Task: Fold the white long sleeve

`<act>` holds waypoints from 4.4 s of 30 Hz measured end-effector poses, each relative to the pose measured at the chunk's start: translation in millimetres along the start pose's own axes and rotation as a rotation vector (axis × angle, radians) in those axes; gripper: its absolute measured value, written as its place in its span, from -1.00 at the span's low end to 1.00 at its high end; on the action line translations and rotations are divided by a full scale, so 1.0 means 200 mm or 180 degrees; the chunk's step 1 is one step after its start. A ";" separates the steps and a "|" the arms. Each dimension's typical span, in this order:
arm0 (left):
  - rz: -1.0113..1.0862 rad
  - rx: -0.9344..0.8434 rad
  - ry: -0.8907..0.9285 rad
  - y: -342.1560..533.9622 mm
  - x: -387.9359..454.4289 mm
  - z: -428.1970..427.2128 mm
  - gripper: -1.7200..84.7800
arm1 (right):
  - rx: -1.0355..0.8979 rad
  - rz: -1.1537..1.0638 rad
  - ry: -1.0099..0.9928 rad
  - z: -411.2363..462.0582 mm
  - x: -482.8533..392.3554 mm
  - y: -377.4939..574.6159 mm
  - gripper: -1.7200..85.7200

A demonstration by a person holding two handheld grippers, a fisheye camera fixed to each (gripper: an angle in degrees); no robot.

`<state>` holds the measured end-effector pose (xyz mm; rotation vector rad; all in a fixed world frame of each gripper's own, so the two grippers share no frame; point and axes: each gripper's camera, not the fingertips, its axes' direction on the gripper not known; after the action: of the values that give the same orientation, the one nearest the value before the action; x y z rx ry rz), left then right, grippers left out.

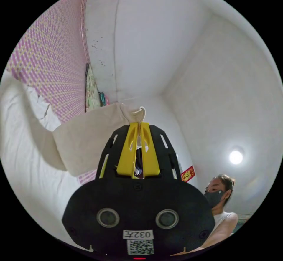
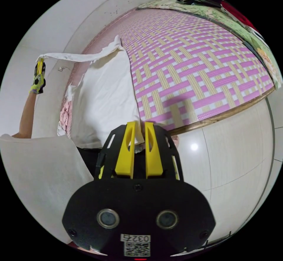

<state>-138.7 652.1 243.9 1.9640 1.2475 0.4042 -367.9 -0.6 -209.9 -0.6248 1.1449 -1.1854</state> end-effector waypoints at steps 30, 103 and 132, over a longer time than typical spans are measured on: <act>-0.0428 0.0464 -0.1312 -0.59 -0.11 -0.65 -0.99 | -0.0817 -0.2495 0.0486 0.37 -1.80 0.05 -0.98; 0.2628 -0.3761 -0.2838 1.69 -0.20 1.01 -0.98 | -0.0726 -0.1705 -0.1142 1.72 0.08 -1.12 -0.92; 0.1423 -0.3270 -0.3179 1.47 -0.49 0.47 -0.98 | -0.0732 -0.1300 -0.0912 2.76 0.02 -1.95 -0.93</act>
<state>58.4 458.4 411.1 1.1813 -0.0963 0.1531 -9.2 -220.5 319.9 -1.2084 0.9386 -1.2609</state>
